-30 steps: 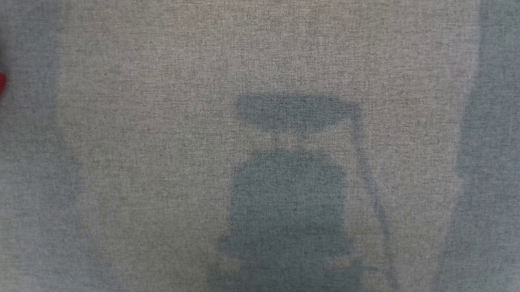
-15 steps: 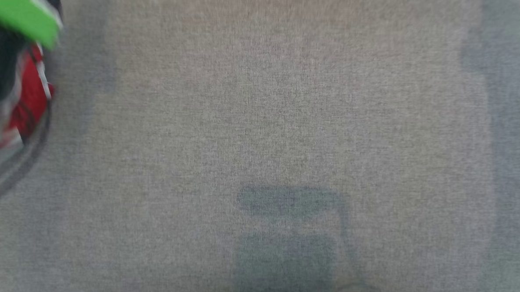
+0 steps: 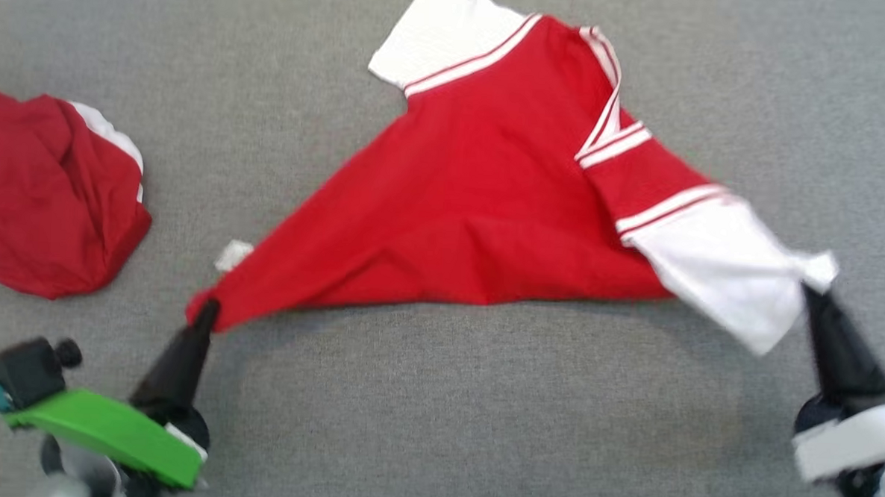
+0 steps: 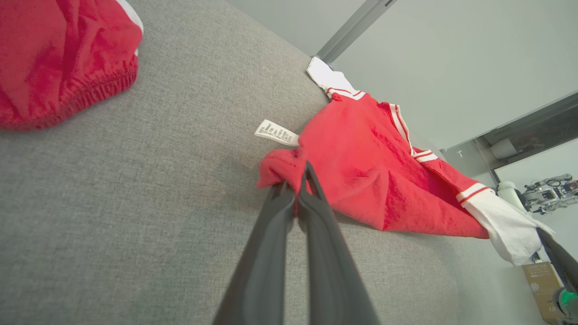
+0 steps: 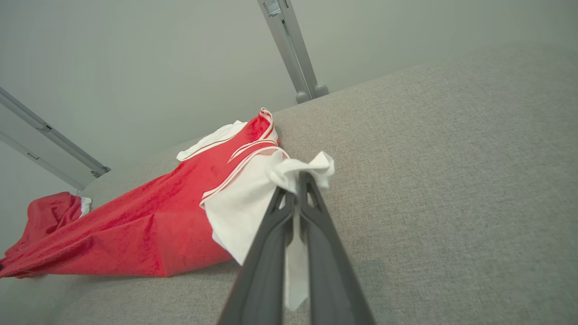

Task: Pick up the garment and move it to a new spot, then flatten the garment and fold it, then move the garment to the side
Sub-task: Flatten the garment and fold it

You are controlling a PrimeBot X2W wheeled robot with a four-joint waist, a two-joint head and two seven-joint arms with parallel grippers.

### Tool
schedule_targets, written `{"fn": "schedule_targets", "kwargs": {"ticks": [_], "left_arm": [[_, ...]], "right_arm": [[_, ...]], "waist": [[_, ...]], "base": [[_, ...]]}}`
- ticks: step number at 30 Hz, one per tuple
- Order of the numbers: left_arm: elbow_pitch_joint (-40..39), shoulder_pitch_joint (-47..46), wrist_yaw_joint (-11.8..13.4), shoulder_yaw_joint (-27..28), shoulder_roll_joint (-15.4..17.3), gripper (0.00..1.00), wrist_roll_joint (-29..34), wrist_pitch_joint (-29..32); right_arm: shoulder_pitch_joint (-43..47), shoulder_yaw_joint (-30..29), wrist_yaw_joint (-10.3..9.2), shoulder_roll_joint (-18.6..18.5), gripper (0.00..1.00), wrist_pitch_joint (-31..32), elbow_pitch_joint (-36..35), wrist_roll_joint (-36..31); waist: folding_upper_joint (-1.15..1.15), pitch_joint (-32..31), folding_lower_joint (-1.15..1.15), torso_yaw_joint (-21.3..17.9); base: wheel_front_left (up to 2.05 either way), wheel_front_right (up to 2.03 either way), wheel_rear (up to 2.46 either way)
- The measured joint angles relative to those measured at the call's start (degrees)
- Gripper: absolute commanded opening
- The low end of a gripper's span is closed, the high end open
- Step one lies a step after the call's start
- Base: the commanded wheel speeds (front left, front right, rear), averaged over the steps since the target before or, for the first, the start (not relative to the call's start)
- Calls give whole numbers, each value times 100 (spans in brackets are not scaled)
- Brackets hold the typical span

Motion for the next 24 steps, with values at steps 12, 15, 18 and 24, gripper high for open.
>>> {"fn": "schedule_targets", "kwargs": {"ticks": [12, 15, 18, 24], "left_arm": [[1393, 508, -316, -68, -1093, 27, 170, -328], [1544, 410, -355, -53, -1168, 35, 356, -335], [1596, 267, -359, 11, -1181, 33, 612, -337], [1382, -413, -261, -75, -1122, 17, 1102, -116]], "right_arm": [[458, 687, 1, -133, 7, -1525, 1981, -1061], [295, 620, 2, -241, 94, -1724, 2303, -1287], [210, 536, 1, -385, 100, -1860, 2544, -1650], [63, 487, 2, -260, 100, -2005, 2641, -1889]], "waist": [[0, -621, 0, -61], [0, -680, 0, -23], [0, -720, 0, 12], [0, -724, 0, 17]], "base": [[0, 0, 0], [0, 0, 0], [0, 0, 0], [0, 0, 0]]}}
